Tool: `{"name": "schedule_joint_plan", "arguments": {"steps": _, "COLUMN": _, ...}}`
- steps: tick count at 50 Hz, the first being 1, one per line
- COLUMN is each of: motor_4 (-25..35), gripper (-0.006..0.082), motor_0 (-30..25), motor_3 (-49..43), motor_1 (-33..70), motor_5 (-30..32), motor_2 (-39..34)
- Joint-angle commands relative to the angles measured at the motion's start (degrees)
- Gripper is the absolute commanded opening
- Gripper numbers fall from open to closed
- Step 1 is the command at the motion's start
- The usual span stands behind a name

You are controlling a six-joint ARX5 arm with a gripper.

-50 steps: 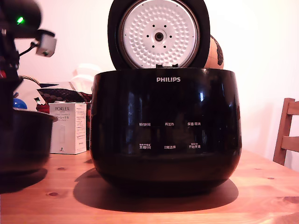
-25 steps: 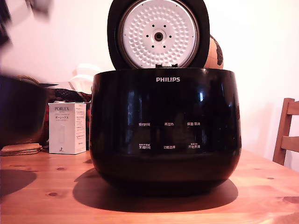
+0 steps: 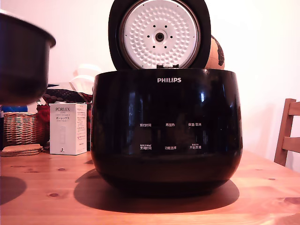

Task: Pick up the metallic pot next to the rice cooker

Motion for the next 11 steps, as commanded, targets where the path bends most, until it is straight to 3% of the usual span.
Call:
{"name": "schedule_joint_plan", "arguments": {"steps": 1, "motor_4": -0.2, "gripper": -0.0024, "motor_0": 0.0, "motor_3": 1.0, "motor_1": -1.6, "motor_5": 0.4, "motor_2": 2.0}}
{"name": "schedule_joint_plan", "arguments": {"steps": 11, "motor_4": -0.2, "gripper": -0.0024, "motor_0": 0.0, "motor_3": 1.3, "motor_1": -1.6, "motor_5": 0.4, "motor_2": 2.0}}
